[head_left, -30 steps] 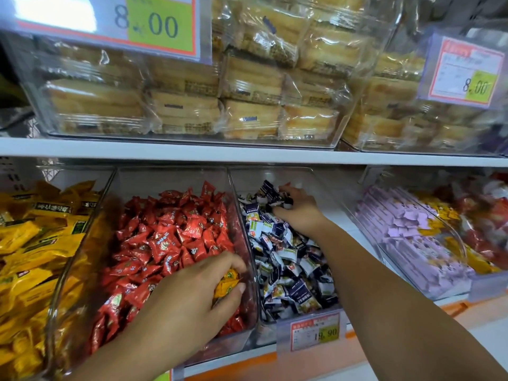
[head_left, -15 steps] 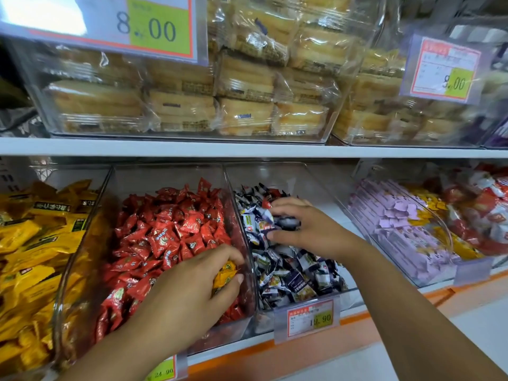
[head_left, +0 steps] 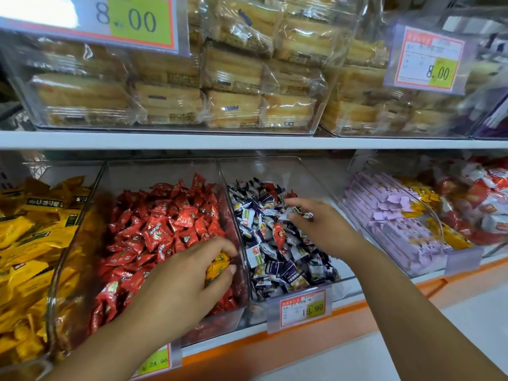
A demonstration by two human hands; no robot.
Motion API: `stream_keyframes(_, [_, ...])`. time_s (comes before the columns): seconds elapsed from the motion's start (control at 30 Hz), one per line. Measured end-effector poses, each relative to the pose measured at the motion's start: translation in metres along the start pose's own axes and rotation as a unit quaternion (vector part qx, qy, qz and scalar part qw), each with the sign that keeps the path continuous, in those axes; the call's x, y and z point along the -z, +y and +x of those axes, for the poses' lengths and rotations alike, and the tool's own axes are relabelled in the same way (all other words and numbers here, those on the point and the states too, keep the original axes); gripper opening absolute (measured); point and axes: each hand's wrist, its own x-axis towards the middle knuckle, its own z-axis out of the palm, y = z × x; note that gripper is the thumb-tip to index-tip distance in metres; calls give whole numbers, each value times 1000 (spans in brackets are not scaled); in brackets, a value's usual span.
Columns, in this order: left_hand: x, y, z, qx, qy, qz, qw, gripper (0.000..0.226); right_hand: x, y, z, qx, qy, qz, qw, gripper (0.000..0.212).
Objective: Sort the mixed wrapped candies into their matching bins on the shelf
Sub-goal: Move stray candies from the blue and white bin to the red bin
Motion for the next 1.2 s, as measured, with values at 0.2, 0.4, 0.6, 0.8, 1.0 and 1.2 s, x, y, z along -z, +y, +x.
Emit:
stream_keyframes(0.2, [-1, -2, 1, -4, 1, -1, 1000, 14, 4, -17, -5, 69, -37, -48, 996, 31])
stream_keyframes(0.4, [0, -3, 0, -1, 0, -7, 1000, 14, 0, -28, -12, 54, -2, 10, 998, 9])
stream_keyframes(0.6, [1, 1, 1, 1, -4, -5, 1000, 14, -8, -66, -8, 77, 33, 233, 969, 15])
stream_keyframes(0.8, [2, 3, -2, 2, -9, 2, 1000, 16, -11, -29, 25, 13, 80, 68, 994, 36])
stream_keyframes(1.0, [2, 2, 1, 13, -12, -4, 1000, 15, -15, 3, 65, -32, 77, -8, 996, 38])
stream_keyframes(1.2, [4, 3, 2, 17, -28, 2, 999, 14, -18, 7, 113, -25, -66, -65, 995, 48])
